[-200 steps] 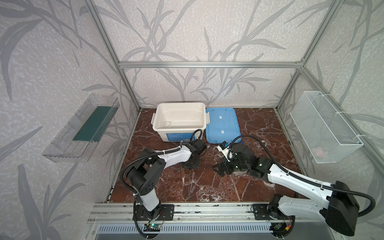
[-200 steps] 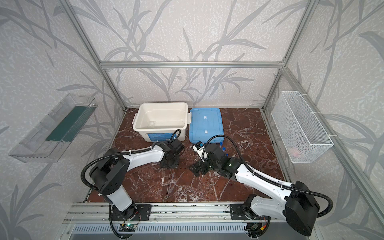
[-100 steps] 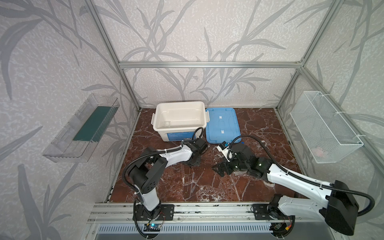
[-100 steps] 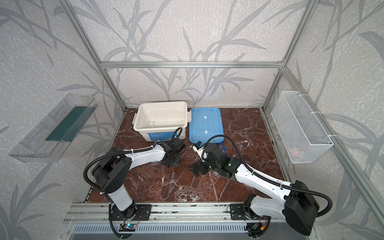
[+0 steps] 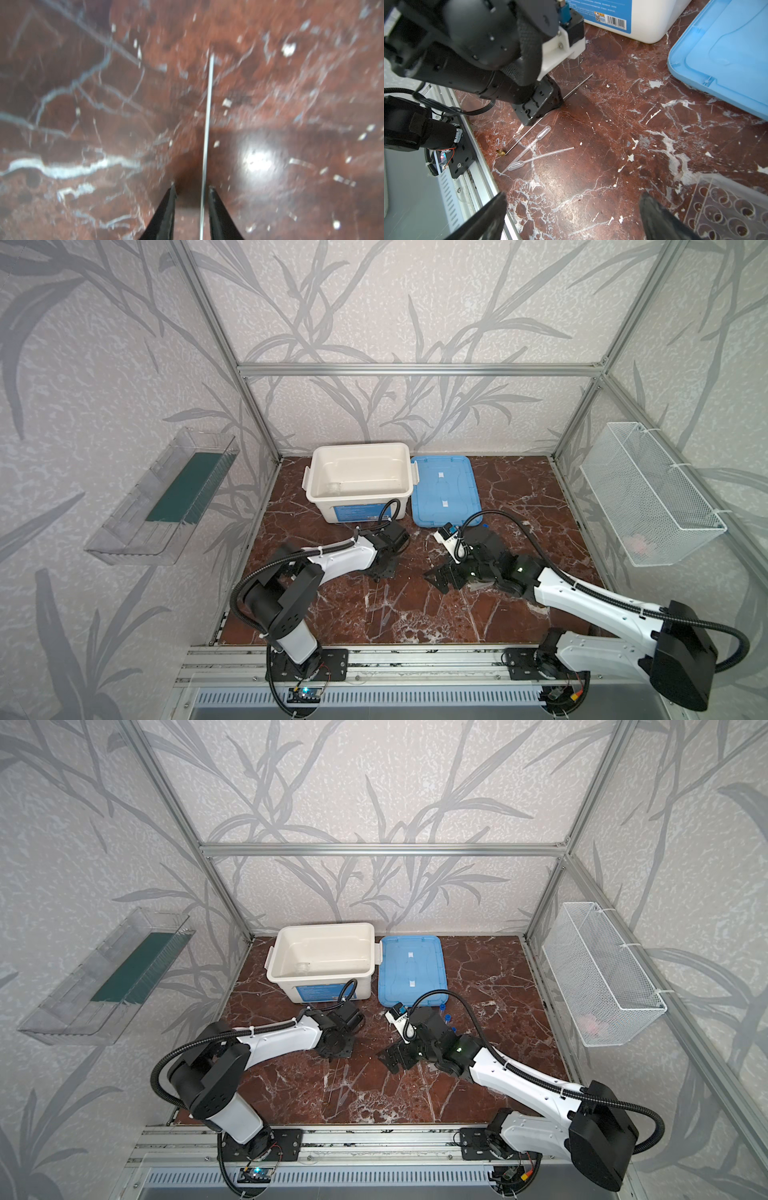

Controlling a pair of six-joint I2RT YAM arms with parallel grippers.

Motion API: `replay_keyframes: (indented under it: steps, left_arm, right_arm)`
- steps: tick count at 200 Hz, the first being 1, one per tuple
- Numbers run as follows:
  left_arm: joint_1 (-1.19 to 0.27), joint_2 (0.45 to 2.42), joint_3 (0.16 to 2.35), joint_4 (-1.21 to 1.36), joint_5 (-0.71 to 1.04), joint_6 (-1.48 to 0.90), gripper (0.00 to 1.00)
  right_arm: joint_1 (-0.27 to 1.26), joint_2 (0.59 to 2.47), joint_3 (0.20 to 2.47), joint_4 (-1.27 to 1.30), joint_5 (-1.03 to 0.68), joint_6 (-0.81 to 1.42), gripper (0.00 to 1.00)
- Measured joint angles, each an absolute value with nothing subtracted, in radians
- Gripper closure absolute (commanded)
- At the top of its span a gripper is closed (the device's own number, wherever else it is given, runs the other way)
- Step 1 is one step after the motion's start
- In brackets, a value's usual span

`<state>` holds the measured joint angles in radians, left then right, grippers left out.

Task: Organize the chemistry lab equipment
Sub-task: 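Lift the glass rod toward the white bin with the left gripper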

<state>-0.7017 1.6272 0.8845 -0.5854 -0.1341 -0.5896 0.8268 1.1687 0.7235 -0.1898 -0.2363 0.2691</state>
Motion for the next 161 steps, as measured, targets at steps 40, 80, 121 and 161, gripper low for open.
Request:
replay_keyframes:
  steps: [40, 80, 121, 161]
  left_arm:
    - [-0.73, 1.547, 0.809, -0.628, -0.103, -0.625, 0.73]
    - [-0.754, 1.515, 0.776, -0.627, -0.08, -0.657, 0.75]
    - [-0.796, 1.516, 0.774, -0.622, -0.077, -0.684, 0.8]
    - [-0.799, 1.527, 0.78, -0.621, -0.081, -0.694, 0.85]
  right_arm:
    - [0.832, 1.169, 0.723, -0.19, -0.237, 0.277, 0.03]
    - [0.835, 1.169, 0.723, -0.189, -0.237, 0.28, 0.03]
    - [0.84, 1.169, 0.723, -0.189, -0.237, 0.28, 0.03]
    - [0.84, 1.175, 0.723, -0.19, -0.236, 0.28, 0.03]
